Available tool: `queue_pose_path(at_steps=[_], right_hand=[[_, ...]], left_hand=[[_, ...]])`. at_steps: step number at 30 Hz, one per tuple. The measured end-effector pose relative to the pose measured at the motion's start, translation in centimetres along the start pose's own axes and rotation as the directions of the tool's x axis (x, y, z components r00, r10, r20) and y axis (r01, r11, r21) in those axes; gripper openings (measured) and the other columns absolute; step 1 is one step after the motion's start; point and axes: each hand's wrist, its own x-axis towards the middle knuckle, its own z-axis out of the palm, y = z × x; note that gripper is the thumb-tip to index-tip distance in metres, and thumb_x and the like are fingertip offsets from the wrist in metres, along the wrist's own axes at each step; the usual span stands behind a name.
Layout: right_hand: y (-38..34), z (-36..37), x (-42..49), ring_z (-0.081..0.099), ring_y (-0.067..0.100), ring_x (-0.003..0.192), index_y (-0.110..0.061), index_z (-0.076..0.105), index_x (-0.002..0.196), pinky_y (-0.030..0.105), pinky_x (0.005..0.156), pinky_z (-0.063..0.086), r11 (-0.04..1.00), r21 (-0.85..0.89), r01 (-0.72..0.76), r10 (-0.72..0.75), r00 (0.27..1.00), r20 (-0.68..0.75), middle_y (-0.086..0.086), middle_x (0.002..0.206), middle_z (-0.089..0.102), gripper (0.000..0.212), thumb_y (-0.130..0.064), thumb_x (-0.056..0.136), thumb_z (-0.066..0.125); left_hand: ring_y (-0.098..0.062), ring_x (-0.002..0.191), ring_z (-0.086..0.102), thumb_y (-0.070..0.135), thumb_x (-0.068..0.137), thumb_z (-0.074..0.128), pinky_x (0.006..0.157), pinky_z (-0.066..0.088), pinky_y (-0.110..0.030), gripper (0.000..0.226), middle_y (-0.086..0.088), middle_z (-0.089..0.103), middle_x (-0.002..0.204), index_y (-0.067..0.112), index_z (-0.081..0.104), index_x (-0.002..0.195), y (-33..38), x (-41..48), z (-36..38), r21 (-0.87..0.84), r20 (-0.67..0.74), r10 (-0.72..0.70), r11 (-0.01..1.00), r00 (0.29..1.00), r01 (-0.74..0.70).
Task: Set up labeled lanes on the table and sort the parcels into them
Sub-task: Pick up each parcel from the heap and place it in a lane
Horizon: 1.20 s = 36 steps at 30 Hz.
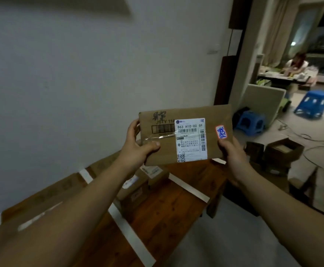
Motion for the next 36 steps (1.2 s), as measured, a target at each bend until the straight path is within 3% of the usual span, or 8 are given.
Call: queue_pose_path(at_steps=[8, 11, 14, 18, 22, 27, 31, 36], right_hand=[[0.2, -10.0, 7.4, 0.068, 0.008, 0.089, -0.037, 0.054, 0.111, 0.028, 0.075, 0.053, 0.978, -0.206, -0.027, 0.004, 0.994, -0.114, -0.005, 0.108, 0.068, 0.020, -0.040, 0.092, 0.057], [-0.4, -15.4, 11.0, 0.066, 0.012, 0.093, -0.027, 0.044, 0.134, 0.025, 0.070, 0.050, 0.956, -0.288, -0.061, 0.033, 0.994, -0.103, -0.002, 0.116, 0.064, 0.050, -0.047, 0.090, 0.055], [-1.5, -20.3, 15.4, 0.062, 0.011, 0.093, -0.024, 0.034, 0.142, 0.021, 0.064, 0.049, 0.938, -0.343, -0.048, 0.018, 0.996, -0.090, 0.000, 0.118, 0.060, 0.056, -0.041, 0.093, 0.055], [-2.5, -24.8, 21.3, 0.062, 0.007, 0.082, -0.018, 0.033, 0.141, 0.009, 0.044, 0.044, 0.928, -0.357, -0.105, 0.090, 0.994, -0.058, -0.004, 0.100, 0.059, 0.056, -0.024, 0.091, 0.059], [-1.3, -26.5, 26.8, 0.064, 0.017, 0.089, -0.019, 0.027, 0.143, 0.027, 0.064, 0.053, 0.875, -0.446, -0.190, 0.210, 0.978, -0.006, 0.007, 0.119, 0.058, 0.059, -0.026, 0.093, 0.057], [3.3, -26.5, 34.2, 0.049, 0.034, 0.119, -0.012, 0.035, 0.137, 0.052, 0.103, 0.040, 0.766, -0.595, -0.243, 0.325, 0.945, 0.032, 0.015, 0.133, 0.047, 0.053, -0.030, 0.092, 0.057], [7.3, -26.3, 40.7, 0.056, 0.025, 0.101, -0.019, 0.049, 0.105, 0.046, 0.097, 0.045, 0.675, -0.681, -0.285, 0.442, 0.895, 0.064, 0.010, 0.114, 0.056, 0.022, -0.032, 0.091, 0.059], [10.5, -26.6, 47.9, 0.053, 0.007, 0.077, -0.027, 0.045, 0.102, 0.027, 0.072, 0.043, 0.548, -0.819, -0.172, 0.453, 0.884, 0.117, -0.004, 0.096, 0.056, 0.026, -0.040, 0.087, 0.062]], left_hand=[[-0.011, 0.106, 0.058, 0.036, 0.069, 0.073, 0.084, 0.053, -0.033, 0.085, 0.006, 0.050, 0.131, 0.041, 0.027, 0.141, -4.5, 8.8, 10.6, 0.131, 0.076, -0.090, 0.988, 0.993, 0.079], [-0.019, 0.106, 0.060, 0.022, 0.068, 0.069, 0.088, 0.052, -0.038, 0.086, -0.002, 0.056, 0.126, 0.038, 0.027, 0.142, -7.1, 12.4, 16.1, 0.096, 0.104, -0.168, 0.983, 0.980, 0.158], [-0.019, 0.101, 0.062, 0.004, 0.080, 0.061, 0.071, 0.053, -0.025, 0.079, -0.004, 0.057, 0.123, 0.033, 0.025, 0.144, -9.2, 16.4, 21.5, 0.055, 0.112, -0.229, 0.973, 0.967, 0.224], [-0.012, 0.088, 0.059, 0.017, 0.083, 0.066, 0.051, 0.050, -0.014, 0.070, 0.005, 0.051, 0.107, 0.027, 0.024, 0.139, -10.9, 20.2, 26.6, 0.081, -0.018, -0.322, 0.943, 0.947, 0.322], [-0.025, 0.094, 0.062, 0.027, 0.086, 0.064, 0.074, 0.057, -0.038, 0.067, -0.005, 0.049, 0.120, 0.033, 0.020, 0.137, -13.7, 22.9, 28.8, 0.054, -0.063, -0.445, 0.892, 0.893, 0.448], [-0.023, 0.102, 0.056, 0.027, 0.086, 0.064, 0.081, 0.052, -0.036, 0.075, -0.007, 0.049, 0.131, 0.031, 0.017, 0.145, -19.5, 26.1, 29.7, 0.122, -0.080, -0.549, 0.823, 0.832, 0.555], [-0.011, 0.095, 0.053, 0.026, 0.087, 0.063, 0.074, 0.046, -0.024, 0.063, 0.001, 0.053, 0.124, 0.029, 0.028, 0.140, -24.7, 29.1, 29.4, 0.115, -0.100, -0.614, 0.775, 0.783, 0.622], [-0.018, 0.098, 0.056, 0.029, 0.086, 0.063, 0.064, 0.051, -0.029, 0.056, 0.007, 0.053, 0.109, 0.035, 0.032, 0.133, -28.9, 32.4, 30.2, 0.072, -0.173, -0.689, 0.703, 0.703, 0.707]])
